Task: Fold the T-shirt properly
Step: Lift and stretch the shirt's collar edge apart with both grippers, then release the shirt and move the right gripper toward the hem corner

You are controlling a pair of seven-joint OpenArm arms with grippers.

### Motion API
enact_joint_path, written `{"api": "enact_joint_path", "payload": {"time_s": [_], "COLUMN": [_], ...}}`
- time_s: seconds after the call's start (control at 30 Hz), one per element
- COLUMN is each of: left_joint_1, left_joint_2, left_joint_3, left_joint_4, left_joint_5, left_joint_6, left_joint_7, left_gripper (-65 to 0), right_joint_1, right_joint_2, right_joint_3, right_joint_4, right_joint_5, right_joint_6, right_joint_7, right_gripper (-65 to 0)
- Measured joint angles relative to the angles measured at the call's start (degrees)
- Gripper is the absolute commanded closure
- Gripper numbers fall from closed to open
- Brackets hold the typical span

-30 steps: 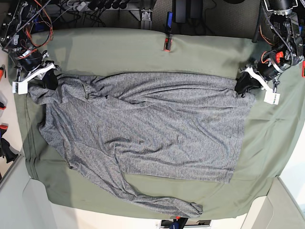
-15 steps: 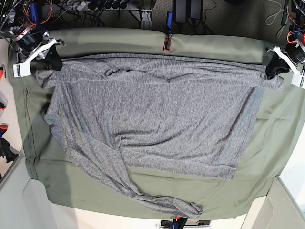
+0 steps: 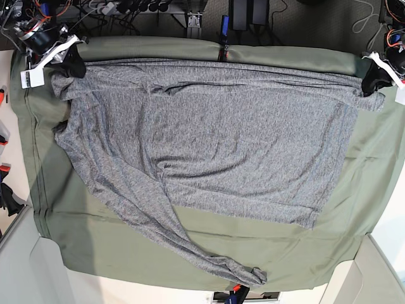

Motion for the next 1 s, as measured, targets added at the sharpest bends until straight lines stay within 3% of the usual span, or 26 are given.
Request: {"api": "enact_joint_path", "payload": {"time_s": [0.13,0.37,0.47,0.53,0.6,0.73,0.9,1.0], "left_joint_1": [-3.5,-4.1,-4.1,-4.1,-4.1,-4.0,-4.1,-5.6], "left_joint_2": [-0.1,0.0,-0.1,-0.2,-0.4,-3.0,-4.9,-5.6], "left_joint_3": [2.3,10.2,10.9,10.9,10.9,10.5,6.3,6.7], "left_joint_4": [0.0,0.0,0.0,0.0,0.0,0.2,4.1,4.6], "left_joint_5": [2.0,11.8,13.9,13.9,14.1,13.2,7.3,6.1], "left_joint_6": [-0.1,0.1,1.8,3.9,6.8,7.0,7.1,6.0], "left_joint_7": [-0.6,-4.0,-4.9,-4.9,-1.7,0.1,0.0,0.1], "left_gripper": [0.0,-1.6,-15.8,-24.0,-24.6,-24.6,-24.6,-24.6], "right_joint_1": [3.3,3.3,3.3,3.5,3.4,3.3,3.5,5.0], "right_joint_2": [0.0,0.0,0.0,0.0,0.0,0.0,0.2,1.0], "right_joint_3": [0.0,0.0,0.0,0.0,0.2,3.7,10.5,11.1], "right_joint_4": [-0.5,-1.8,-1.8,-1.7,-1.7,0.6,4.0,3.7], "right_joint_5": [-2.8,-3.2,-3.2,-3.2,-2.4,0.4,2.6,1.9], "right_joint_6": [0.0,-0.3,-0.5,-0.5,-0.5,-0.5,-0.5,-0.7], "right_joint_7": [0.1,0.2,0.1,-0.6,-1.8,-1.9,-1.6,-0.9], "right_gripper": [0.0,-1.1,-17.9,-23.1,-23.0,-23.0,-23.0,-23.0]}}
